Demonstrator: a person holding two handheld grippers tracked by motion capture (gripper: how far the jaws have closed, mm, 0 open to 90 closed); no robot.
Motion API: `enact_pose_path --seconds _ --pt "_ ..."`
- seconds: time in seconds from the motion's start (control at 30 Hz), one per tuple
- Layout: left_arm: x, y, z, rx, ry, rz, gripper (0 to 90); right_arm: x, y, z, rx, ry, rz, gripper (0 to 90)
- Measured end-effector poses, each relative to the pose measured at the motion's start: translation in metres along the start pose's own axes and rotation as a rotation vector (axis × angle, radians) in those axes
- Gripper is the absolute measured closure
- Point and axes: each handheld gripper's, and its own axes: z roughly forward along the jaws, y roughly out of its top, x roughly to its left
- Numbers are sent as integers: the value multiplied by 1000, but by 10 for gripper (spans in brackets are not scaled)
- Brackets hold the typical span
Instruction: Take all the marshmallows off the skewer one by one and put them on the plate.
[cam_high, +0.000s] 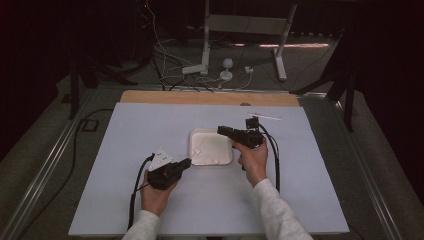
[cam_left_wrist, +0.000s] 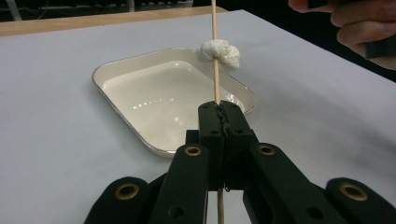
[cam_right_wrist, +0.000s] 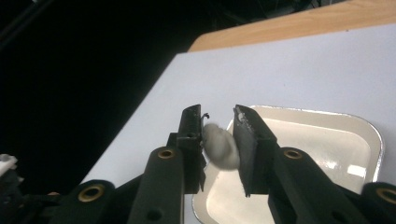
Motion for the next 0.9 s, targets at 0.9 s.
enact_pose_path --seconds 0.9 --pt "4 1 -1 -10 28 -31 899 26 -23 22 103 34 -101 367"
